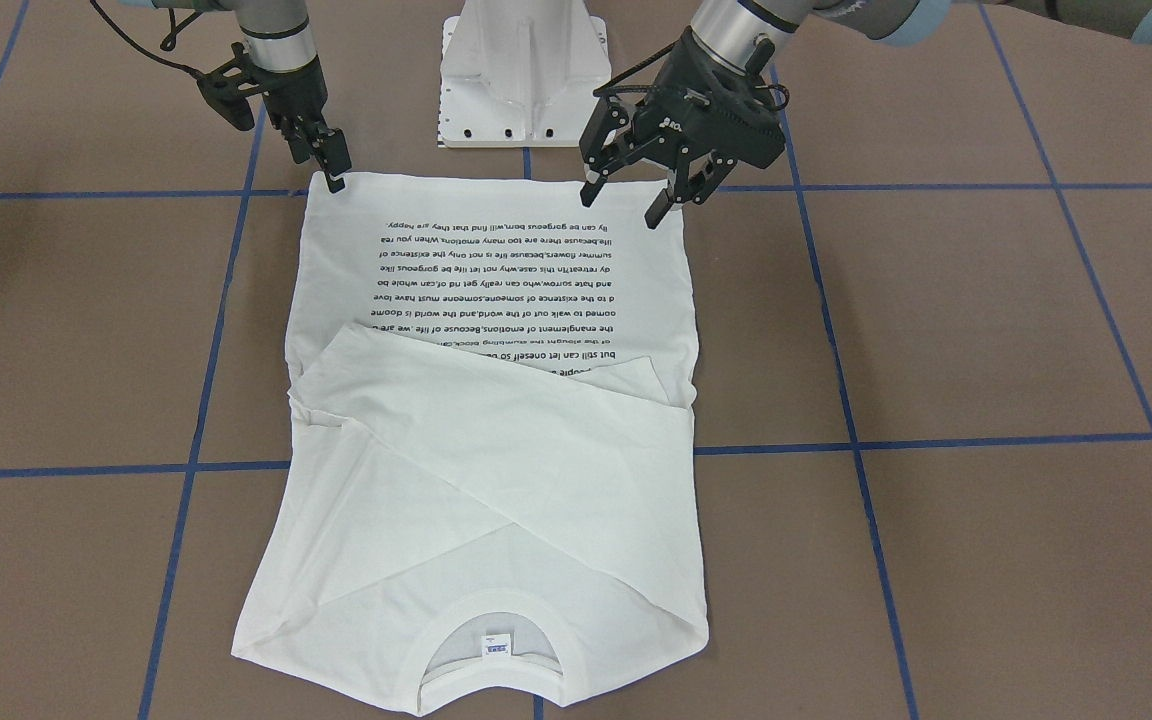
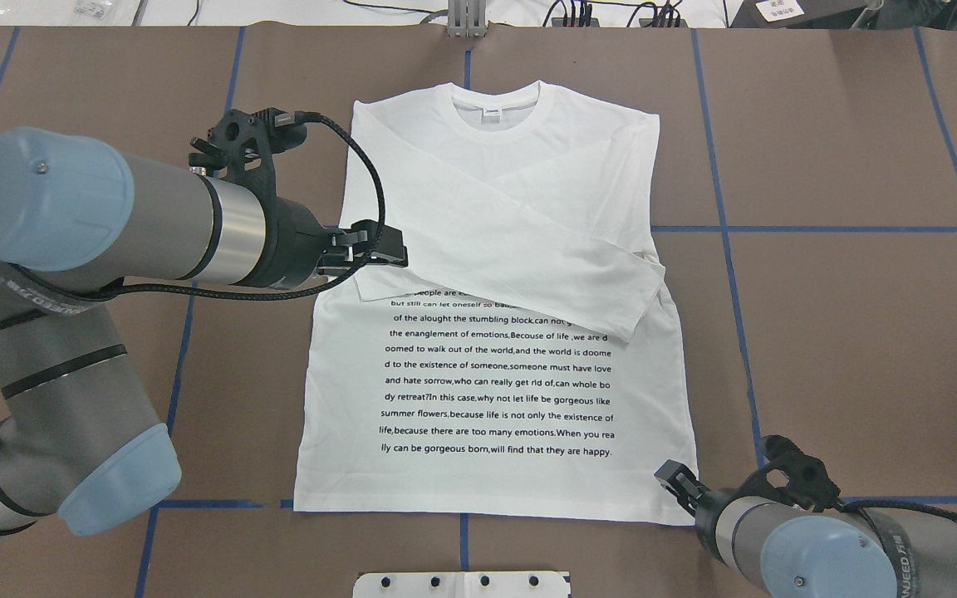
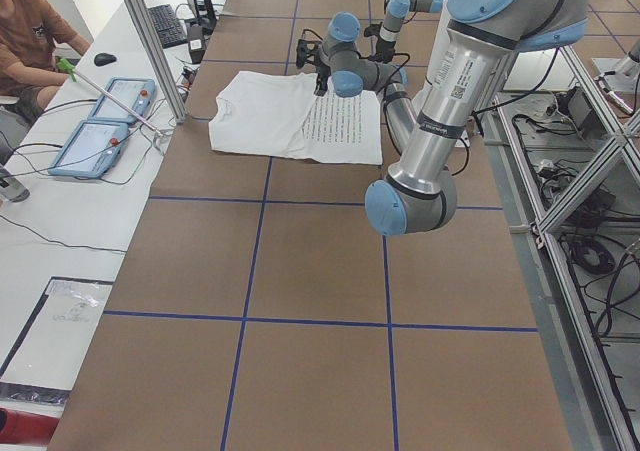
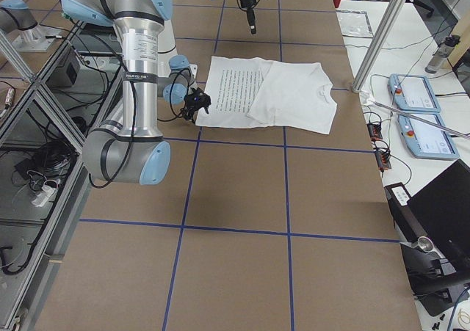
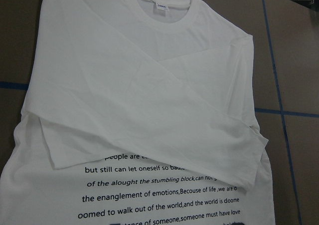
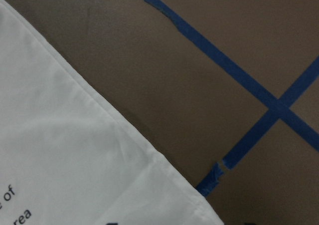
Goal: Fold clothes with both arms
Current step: 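Lower both grippers to the hem corners nearest the robot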
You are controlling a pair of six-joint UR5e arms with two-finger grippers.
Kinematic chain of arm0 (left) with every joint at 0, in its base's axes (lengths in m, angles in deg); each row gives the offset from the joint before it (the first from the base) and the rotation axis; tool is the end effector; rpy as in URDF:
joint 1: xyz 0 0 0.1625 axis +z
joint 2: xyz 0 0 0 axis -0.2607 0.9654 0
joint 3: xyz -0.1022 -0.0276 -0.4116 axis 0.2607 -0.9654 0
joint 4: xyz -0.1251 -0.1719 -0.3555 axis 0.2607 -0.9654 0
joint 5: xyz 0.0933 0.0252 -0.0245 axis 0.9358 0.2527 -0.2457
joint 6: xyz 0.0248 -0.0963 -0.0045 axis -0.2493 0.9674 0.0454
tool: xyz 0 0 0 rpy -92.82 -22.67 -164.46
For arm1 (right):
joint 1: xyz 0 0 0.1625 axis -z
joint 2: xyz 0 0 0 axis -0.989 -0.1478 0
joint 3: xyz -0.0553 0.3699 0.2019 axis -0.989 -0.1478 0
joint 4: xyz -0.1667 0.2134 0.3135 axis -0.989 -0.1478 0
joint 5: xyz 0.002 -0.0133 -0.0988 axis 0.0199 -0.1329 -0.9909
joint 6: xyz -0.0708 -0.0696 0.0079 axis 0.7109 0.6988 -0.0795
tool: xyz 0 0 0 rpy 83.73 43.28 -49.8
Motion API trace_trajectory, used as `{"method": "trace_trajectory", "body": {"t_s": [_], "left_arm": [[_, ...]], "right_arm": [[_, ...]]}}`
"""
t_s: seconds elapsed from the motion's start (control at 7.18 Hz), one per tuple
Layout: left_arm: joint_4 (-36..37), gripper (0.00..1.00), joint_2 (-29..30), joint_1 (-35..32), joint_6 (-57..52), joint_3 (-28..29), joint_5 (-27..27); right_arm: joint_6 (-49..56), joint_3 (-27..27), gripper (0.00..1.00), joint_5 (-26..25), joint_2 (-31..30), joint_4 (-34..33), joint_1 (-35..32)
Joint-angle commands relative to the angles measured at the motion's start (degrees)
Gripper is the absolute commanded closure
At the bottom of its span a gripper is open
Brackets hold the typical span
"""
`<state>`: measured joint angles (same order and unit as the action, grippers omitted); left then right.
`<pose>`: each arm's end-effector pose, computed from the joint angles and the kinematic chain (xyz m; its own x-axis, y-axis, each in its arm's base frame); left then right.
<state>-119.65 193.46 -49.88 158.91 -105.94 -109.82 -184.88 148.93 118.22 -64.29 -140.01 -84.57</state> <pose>0.3900 -0.3973 0.1513 0.2992 0.0467 -0.9530 0.2539 0.9589 0.1267 -0.4460 -0.1714 0.3873 0.4158 0.7257 0.5481 -0.6272 0.6653 -0.4051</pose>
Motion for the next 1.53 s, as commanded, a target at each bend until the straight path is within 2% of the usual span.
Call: {"method": "trace_trajectory", "body": {"t_s": [0.0, 0.28, 0.42, 0.56, 0.7, 0.97, 1.39], "left_arm": [[0.0, 0.20, 0.0, 0.1, 0.1, -0.1, 0.0], [0.0, 0.18, 0.0, 0.1, 0.1, -0.1, 0.1], [0.0, 0.18, 0.0, 0.0, 0.1, -0.1, 0.1], [0.0, 0.18, -0.1, 0.0, 0.1, -0.1, 0.1], [-0.1, 0.18, -0.1, 0.0, 0.1, -0.1, 0.1], [-0.1, 0.18, -0.3, 0.2, 0.1, -0.1, 3.1], [1.0, 0.18, -2.3, 0.6, 0.6, -0.1, 2.6]], "right_arm": [[0.1, -0.7, 0.16, 0.9, 0.0, 0.0, 0.8], [0.0, -2.1, 0.18, 0.8, 0.1, 0.1, 1.6], [0.0, -2.1, 0.30, 0.8, 0.2, 0.1, 1.6], [0.0, -2.1, 0.54, 0.8, 0.1, 0.1, 1.6], [0.1, -1.6, 1.00, 1.0, 0.1, 0.1, 1.5], [0.4, -1.8, 1.00, 1.2, 0.0, 0.1, 1.6], [0.2, 0.3, 1.00, 2.8, 0.1, 0.1, 1.2]]}}
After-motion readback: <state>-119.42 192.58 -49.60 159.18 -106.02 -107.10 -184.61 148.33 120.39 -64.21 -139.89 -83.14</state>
